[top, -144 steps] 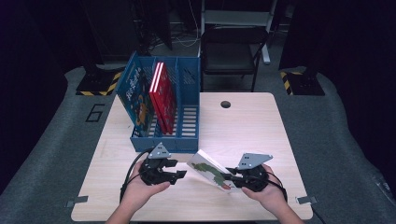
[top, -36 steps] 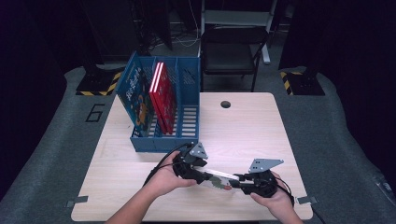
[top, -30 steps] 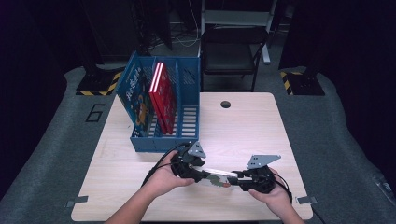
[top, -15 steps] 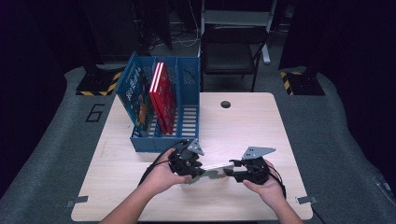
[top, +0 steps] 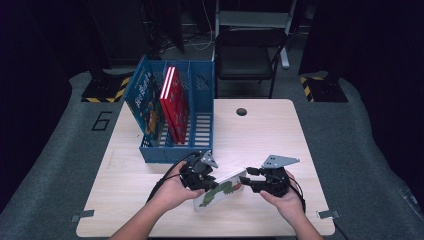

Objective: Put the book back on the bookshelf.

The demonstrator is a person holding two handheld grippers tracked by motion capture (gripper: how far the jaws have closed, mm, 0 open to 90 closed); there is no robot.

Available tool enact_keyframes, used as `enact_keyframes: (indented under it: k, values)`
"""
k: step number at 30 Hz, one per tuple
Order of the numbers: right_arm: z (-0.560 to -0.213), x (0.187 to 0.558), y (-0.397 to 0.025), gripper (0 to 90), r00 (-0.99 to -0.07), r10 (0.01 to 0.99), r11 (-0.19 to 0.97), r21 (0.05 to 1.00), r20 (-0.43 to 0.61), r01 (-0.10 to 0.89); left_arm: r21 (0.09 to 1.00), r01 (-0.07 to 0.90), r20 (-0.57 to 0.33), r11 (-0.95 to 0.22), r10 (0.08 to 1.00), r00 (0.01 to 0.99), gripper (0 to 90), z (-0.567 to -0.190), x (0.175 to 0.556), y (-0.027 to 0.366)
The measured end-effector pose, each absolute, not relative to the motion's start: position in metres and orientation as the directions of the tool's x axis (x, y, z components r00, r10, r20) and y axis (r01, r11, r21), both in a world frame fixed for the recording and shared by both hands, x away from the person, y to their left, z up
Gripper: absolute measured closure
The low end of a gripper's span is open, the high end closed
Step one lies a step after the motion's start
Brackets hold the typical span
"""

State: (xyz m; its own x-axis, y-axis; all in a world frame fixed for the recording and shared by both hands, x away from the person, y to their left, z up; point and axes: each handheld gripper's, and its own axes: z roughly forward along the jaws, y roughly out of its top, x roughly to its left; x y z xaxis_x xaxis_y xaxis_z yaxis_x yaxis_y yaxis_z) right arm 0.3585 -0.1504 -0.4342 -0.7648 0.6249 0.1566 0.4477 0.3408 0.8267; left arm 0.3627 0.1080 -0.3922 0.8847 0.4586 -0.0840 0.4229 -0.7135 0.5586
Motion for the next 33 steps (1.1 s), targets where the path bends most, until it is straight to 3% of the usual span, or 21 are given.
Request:
enact_keyframes:
  k: [11,33]
  values:
    - [-0.436,0.342,-0.166,50.6,-0.737,0.658,0.335,0.818,0.153,0.468,0.54,0.44,-0.103,-0.718,0.462,0.881,74.8,-0.393,0.366,0.098]
    - [-0.449,0.345,-0.158,51.9,-0.729,0.666,0.343,0.804,0.156,0.485,0.483,0.494,-0.124,-0.723,0.502,0.856,71.3,-0.397,0.372,0.077]
